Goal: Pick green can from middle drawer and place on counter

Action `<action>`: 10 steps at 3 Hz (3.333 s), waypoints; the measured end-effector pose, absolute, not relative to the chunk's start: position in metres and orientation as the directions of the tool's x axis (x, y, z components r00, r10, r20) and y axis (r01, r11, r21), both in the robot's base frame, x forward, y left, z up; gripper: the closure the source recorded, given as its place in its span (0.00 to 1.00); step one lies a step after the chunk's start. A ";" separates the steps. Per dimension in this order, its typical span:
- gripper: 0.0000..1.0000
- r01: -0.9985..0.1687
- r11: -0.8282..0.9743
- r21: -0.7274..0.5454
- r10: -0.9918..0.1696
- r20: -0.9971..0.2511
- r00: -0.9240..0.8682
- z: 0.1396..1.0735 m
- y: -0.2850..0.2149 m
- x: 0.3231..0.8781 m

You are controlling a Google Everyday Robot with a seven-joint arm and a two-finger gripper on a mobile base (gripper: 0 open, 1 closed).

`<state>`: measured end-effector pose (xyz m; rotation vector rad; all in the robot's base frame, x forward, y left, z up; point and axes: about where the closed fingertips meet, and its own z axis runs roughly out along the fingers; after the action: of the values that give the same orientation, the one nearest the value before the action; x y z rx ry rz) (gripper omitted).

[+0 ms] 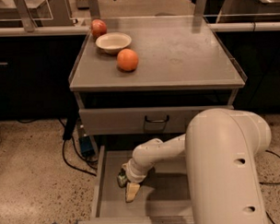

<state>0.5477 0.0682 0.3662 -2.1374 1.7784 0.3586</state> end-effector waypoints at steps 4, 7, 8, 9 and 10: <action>1.00 -0.982 -0.162 -0.095 -0.897 -0.400 0.186 0.366 0.068 0.548; 1.00 -0.970 -0.186 -0.155 -0.862 -0.449 0.236 0.416 0.052 0.527; 1.00 -0.957 -0.182 -0.225 -0.862 -0.432 0.265 0.453 0.038 0.514; 1.00 -0.943 -0.159 -0.292 -0.883 -0.386 0.268 0.498 0.025 0.499; 1.00 -0.928 -0.152 -0.339 -0.914 -0.309 0.263 0.548 0.020 0.489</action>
Offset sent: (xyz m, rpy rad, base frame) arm 0.0000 0.0000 0.0000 0.0000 0.0000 0.0000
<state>0.4890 0.0198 0.5479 -2.0815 1.6644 0.0420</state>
